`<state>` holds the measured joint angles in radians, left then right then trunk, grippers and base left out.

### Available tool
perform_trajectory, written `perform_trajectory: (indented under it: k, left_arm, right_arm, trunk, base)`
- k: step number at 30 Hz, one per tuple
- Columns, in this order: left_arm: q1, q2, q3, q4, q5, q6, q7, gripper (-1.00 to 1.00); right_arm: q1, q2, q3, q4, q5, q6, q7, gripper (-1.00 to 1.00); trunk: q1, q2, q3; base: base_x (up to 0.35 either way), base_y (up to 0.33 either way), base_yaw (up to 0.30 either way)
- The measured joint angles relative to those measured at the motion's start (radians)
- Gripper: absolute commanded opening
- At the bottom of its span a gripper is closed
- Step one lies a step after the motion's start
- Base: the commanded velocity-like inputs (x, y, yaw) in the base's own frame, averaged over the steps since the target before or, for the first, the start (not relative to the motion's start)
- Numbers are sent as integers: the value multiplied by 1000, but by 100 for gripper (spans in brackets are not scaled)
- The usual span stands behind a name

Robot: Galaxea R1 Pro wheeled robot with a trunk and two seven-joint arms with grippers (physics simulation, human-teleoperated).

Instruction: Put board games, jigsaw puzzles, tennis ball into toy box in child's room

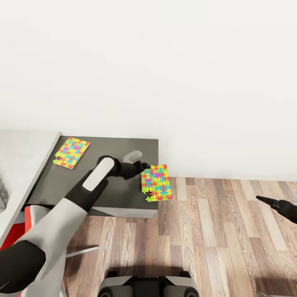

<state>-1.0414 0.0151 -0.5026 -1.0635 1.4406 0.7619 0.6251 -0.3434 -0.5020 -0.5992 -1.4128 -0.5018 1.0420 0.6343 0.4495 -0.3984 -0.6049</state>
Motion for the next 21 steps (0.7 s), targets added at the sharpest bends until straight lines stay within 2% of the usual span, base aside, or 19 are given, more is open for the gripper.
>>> perform_trajectory:
  k: [2,3,6,10,11,12,19,21]
  left_arm:
    - [8,10,0,-74,3,0,54,100]
    - [8,10,0,-75,3,0,55,100]
    - [16,17,-1,-171,6,-1,145,100]
    - [19,20,-1,-228,7,-3,197,100]
    - [27,19,-2,-293,9,-9,250,100]
    - [32,18,-3,-315,9,-11,265,100]
    - [58,6,-7,-392,10,-19,298,100]
    - [82,-9,-9,-431,9,-29,305,100]
  right_arm:
    - [-2,0,33,11,-1,-2,0,100]
    - [-3,0,33,11,-1,-2,0,100]
    - [-7,5,73,34,-2,-4,2,100]
    - [-10,11,89,48,-3,-6,4,100]
    - [-19,24,104,67,-3,-8,5,100]
    - [-24,29,109,75,-3,-9,6,100]
    - [-58,40,139,121,-2,-15,5,100]
    - [-85,44,164,145,-2,-16,2,100]
  trunk:
    - [0,0,0]
    - [0,0,0]
    - [0,0,0]
    - [0,0,0]
    - [0,0,0]
    - [0,0,0]
    - [0,0,0]
    - [0,0,0]
  base:
    - [0,0,0]
    - [0,0,0]
    - [0,0,0]
    - [0,0,0]
    - [0,0,0]
    - [0,0,0]
    - [0,0,0]
    - [0,0,0]
